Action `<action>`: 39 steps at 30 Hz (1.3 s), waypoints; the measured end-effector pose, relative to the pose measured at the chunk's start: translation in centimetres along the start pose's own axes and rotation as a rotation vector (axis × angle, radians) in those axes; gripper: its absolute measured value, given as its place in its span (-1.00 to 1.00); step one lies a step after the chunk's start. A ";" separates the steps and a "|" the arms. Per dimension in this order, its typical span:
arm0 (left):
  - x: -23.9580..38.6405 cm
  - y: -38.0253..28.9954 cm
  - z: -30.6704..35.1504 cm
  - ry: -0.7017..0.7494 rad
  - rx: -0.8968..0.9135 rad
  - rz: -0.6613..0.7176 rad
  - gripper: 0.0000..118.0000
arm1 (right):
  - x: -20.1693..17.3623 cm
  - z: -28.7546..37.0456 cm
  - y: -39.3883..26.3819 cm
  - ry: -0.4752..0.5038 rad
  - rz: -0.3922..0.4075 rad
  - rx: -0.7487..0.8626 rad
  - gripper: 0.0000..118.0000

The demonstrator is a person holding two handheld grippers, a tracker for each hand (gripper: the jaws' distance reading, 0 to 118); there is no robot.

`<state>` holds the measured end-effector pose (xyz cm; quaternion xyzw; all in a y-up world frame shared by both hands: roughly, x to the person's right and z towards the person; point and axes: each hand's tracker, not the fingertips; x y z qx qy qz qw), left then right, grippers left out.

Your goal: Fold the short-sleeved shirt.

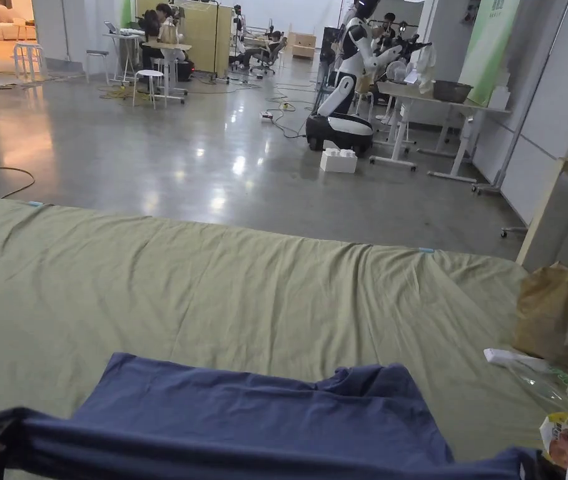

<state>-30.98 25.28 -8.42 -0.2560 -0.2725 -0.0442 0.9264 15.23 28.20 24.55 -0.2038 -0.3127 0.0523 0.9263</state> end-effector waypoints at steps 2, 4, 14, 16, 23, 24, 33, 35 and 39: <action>0.1 -1.6 0.0 0.010 -0.039 -0.025 -0.90 | -0.2 0.2 -1.7 0.009 -0.006 -0.048 -0.90; 0.2 -2.9 -0.2 0.013 -0.090 -0.041 -0.90 | -0.5 -0.1 -3.0 0.016 0.003 -0.091 -0.90; -0.4 -7.5 -2.9 0.035 -0.266 -0.043 -0.90 | -1.7 -2.3 -8.1 0.053 -0.004 -0.338 -0.90; -0.6 -8.4 -3.3 0.030 -0.297 -0.041 -0.90 | -1.9 -2.7 -8.9 0.046 0.005 -0.378 -0.89; -0.9 -10.7 -3.8 0.036 -0.372 -0.038 -0.75 | -2.5 -3.6 -11.2 0.059 0.028 -0.457 -0.73; -0.9 -10.7 -3.9 0.050 -0.372 -0.045 -0.63 | -2.7 -3.6 -11.2 0.054 0.036 -0.458 -0.60; 0.5 -7.5 -3.3 0.118 -0.169 -0.113 -0.11 | -3.2 -2.6 -6.8 0.053 0.035 -0.297 0.31; 1.7 -6.3 -3.4 0.090 -0.112 -0.099 -0.11 | -3.8 -2.6 -5.3 0.068 0.019 -0.226 0.31; 4.4 -3.9 -4.0 0.069 0.018 -0.060 -0.11 | -6.0 -3.5 -2.6 0.074 -0.021 -0.084 0.31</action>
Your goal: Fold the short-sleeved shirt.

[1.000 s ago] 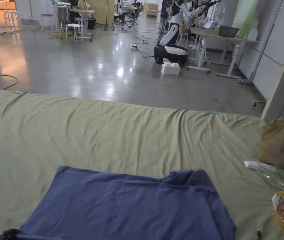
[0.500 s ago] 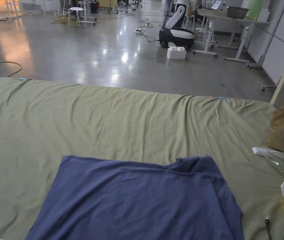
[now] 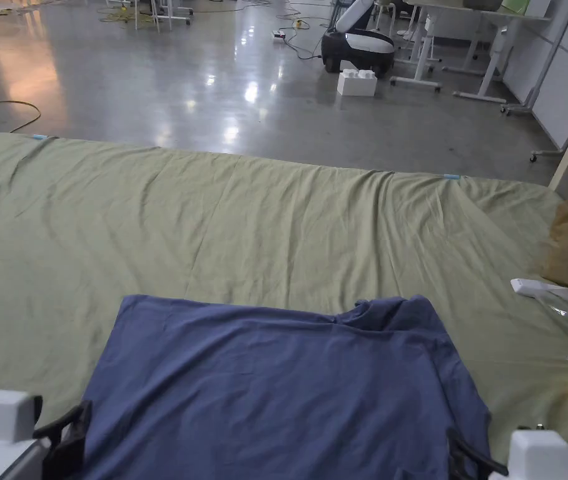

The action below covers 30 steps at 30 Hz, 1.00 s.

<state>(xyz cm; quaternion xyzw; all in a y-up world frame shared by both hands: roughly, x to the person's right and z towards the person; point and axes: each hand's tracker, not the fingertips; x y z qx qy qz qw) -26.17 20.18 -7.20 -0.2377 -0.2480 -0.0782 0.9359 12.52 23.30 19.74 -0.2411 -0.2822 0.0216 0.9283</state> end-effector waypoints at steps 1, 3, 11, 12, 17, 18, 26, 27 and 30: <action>0.7 0.7 -0.1 -0.004 0.036 0.012 -0.11 | -0.6 -0.3 0.8 -0.002 -0.017 0.032 0.31; 2.0 2.2 -0.3 -0.007 0.102 0.033 -0.11 | -1.6 -1.0 2.0 -0.021 -0.066 0.117 0.28; 5.2 6.6 0.1 0.023 0.319 -0.013 -0.40 | -4.1 -2.4 5.8 -0.024 -0.100 0.298 -0.94; 5.4 7.0 0.3 0.023 0.326 -0.021 -0.60 | -4.2 -2.5 6.1 -0.026 -0.104 0.313 -0.96; 5.0 7.9 0.9 0.007 0.354 0.021 -0.94 | -4.3 -2.2 6.8 -0.047 -0.130 0.377 -0.99; 4.9 7.9 1.0 0.005 0.350 0.025 -0.98 | -4.4 -2.0 6.9 -0.052 -0.112 0.386 -0.99; 1.7 5.6 0.3 -0.007 0.193 0.039 -0.98 | -4.3 -2.0 6.5 -0.027 -0.100 0.373 -0.99; 1.0 4.9 0.2 -0.026 0.129 0.053 -0.98 | -4.3 -2.1 6.3 -0.015 -0.101 0.359 -0.99; -0.9 2.3 -0.3 -0.035 -0.083 0.087 -0.98 | -4.4 -2.4 5.7 0.004 -0.104 0.326 -0.99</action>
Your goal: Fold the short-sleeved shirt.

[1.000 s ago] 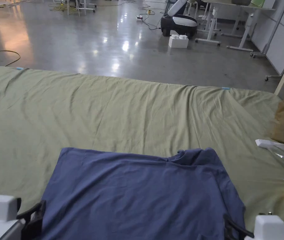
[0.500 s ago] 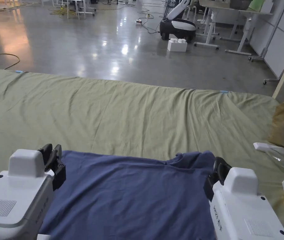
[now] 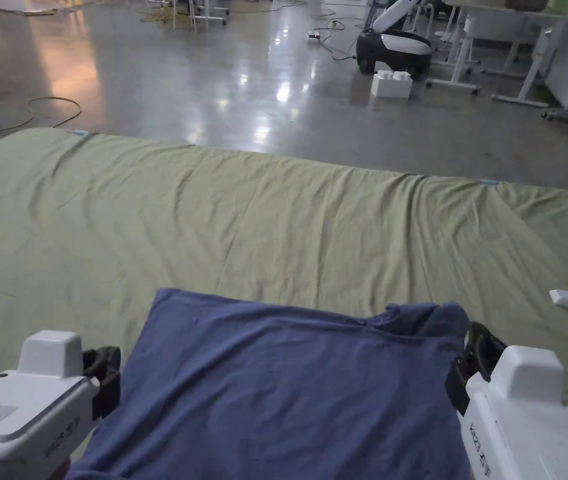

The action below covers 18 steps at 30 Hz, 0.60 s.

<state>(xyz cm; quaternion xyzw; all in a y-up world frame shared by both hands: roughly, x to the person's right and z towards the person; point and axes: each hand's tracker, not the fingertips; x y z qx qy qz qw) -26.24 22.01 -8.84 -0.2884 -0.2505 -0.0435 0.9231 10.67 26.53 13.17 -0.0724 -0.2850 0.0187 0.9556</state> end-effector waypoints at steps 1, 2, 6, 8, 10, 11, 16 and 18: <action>-0.6 -0.8 -0.2 -0.005 -0.060 0.011 -0.98 | -0.1 0.0 -0.2 0.005 0.003 -0.007 -0.99; -1.3 -2.0 -0.4 0.006 -0.117 0.024 -0.98 | -0.2 -0.1 -0.5 0.007 0.009 -0.019 -0.99; -3.1 -5.2 -1.4 0.043 -0.250 0.038 -0.80 | -0.5 -0.3 -1.4 0.019 0.016 -0.059 -0.99; -3.9 -6.1 -2.3 0.038 -0.335 0.058 -0.32 | -0.7 -0.5 -1.8 0.023 0.021 -0.078 -0.99; -4.2 -6.7 -3.2 0.070 -0.388 0.077 0.04 | -0.9 -0.6 -2.1 0.032 0.018 -0.096 -0.99; -4.3 -7.0 -3.7 0.081 -0.402 0.079 0.05 | -0.9 -0.6 -2.2 0.033 0.012 -0.107 -0.99; -3.9 -9.2 -6.0 0.129 -0.513 0.033 0.06 | -0.4 -0.6 -2.7 0.044 -0.056 -0.177 -0.99; -3.5 -9.2 -5.4 0.151 -0.481 0.031 0.03 | -0.1 -0.4 -2.9 0.034 -0.040 -0.187 -0.99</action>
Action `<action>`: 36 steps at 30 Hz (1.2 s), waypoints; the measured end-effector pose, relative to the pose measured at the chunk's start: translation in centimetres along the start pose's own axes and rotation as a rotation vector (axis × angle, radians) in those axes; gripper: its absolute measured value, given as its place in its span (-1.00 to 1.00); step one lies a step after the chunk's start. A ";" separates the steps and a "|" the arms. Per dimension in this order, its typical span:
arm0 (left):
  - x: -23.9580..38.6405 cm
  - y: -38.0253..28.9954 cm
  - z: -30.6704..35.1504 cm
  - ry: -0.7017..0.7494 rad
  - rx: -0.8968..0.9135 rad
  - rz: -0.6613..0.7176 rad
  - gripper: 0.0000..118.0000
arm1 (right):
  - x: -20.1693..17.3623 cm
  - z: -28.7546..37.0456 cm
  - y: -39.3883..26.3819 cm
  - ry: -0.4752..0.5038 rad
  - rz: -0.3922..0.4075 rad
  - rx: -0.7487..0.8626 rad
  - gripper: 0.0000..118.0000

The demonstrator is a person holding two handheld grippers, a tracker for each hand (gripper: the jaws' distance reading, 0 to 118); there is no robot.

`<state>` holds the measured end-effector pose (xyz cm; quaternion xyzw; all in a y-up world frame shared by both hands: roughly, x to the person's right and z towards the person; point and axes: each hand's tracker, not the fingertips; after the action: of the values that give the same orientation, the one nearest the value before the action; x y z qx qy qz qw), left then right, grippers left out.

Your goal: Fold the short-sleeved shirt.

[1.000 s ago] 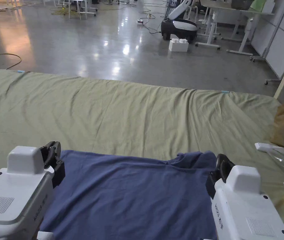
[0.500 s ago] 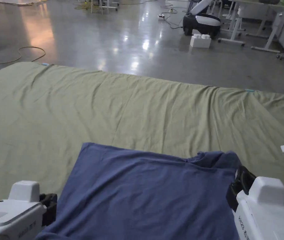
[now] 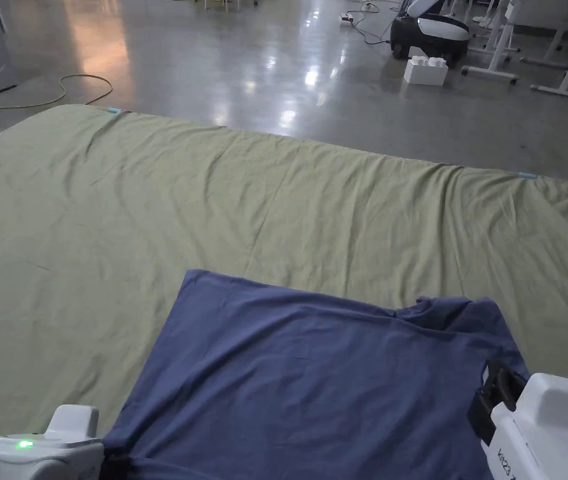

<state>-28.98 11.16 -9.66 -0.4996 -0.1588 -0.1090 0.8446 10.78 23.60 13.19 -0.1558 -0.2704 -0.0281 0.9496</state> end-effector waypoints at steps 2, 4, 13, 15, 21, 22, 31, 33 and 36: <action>0.1 0.2 0.0 0.003 -0.005 0.000 -0.09 | 0.7 0.2 -0.2 -0.017 -0.006 -0.035 -0.99; 0.1 0.2 0.1 -0.025 0.000 -0.030 -0.23 | 1.6 0.3 -0.3 -0.021 -0.082 -0.081 -0.99; 0.4 -0.1 1.1 -0.052 0.020 -0.140 -0.85 | 6.8 3.1 -0.1 -0.043 -0.038 -0.207 -0.21; 0.2 -0.4 1.1 -0.057 0.038 -0.146 -0.86 | 8.0 4.0 -0.6 -0.060 -0.009 -0.268 0.02; -0.4 -0.6 1.6 -0.079 0.052 -0.118 -0.87 | 10.1 5.5 -4.2 -0.077 0.020 -0.469 0.38; -0.4 -0.6 1.6 -0.077 0.054 -0.128 -0.87 | 10.2 5.6 -5.0 -0.082 0.009 -0.487 0.38; -0.1 -0.8 1.5 -0.070 0.061 -0.130 -0.87 | 10.1 5.2 -9.4 -0.129 0.035 -0.737 0.38; 0.0 -0.8 1.5 -0.070 0.060 -0.133 -0.87 | 10.0 5.2 -9.5 -0.120 0.019 -0.764 0.38; 0.0 -0.8 1.6 -0.071 0.058 -0.130 -0.87 | 10.8 3.7 -11.7 -0.050 -0.085 -0.805 0.07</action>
<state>-29.50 12.16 -8.27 -0.4670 -0.2240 -0.1411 0.8437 16.53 14.00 25.14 -0.5047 -0.2670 -0.1673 0.8038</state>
